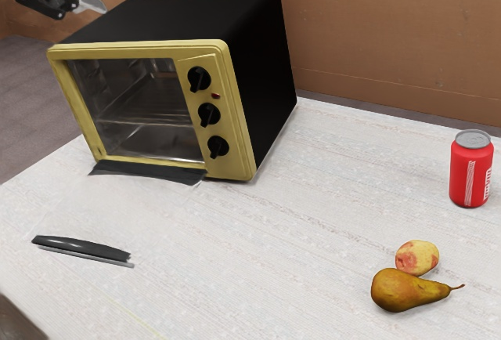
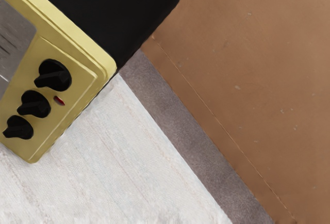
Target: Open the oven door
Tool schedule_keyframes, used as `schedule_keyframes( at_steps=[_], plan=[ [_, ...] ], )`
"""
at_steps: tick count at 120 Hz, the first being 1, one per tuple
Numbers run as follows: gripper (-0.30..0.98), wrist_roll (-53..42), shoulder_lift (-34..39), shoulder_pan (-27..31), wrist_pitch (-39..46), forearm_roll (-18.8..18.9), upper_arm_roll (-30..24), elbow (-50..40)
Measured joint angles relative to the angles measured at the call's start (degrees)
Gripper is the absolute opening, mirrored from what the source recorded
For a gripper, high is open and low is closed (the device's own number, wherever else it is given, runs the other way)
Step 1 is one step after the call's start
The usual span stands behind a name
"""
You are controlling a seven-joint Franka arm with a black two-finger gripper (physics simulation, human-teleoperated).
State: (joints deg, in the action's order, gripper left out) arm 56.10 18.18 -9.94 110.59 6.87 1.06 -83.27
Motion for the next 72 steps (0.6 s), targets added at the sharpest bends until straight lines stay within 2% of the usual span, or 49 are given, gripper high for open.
schedule_keyframes(
  at_steps=[6,15,32,53,72],
  plan=[
    [0.68,0.12,-2.00,-7.06,-6.13,1.15,2.02,-1.09],
    [0.68,0.29,-2.44,-10.17,-11.74,1.28,1.20,-7.85],
    [0.69,0.33,-3.88,-8.56,-16.55,-0.15,0.98,-12.52],
    [0.69,-3.03,-5.82,-2.42,-17.24,2.16,1.77,-12.98],
    [0.69,-4.24,-5.94,0.16,-16.42,-4.16,4.21,-13.48]
  ],
)
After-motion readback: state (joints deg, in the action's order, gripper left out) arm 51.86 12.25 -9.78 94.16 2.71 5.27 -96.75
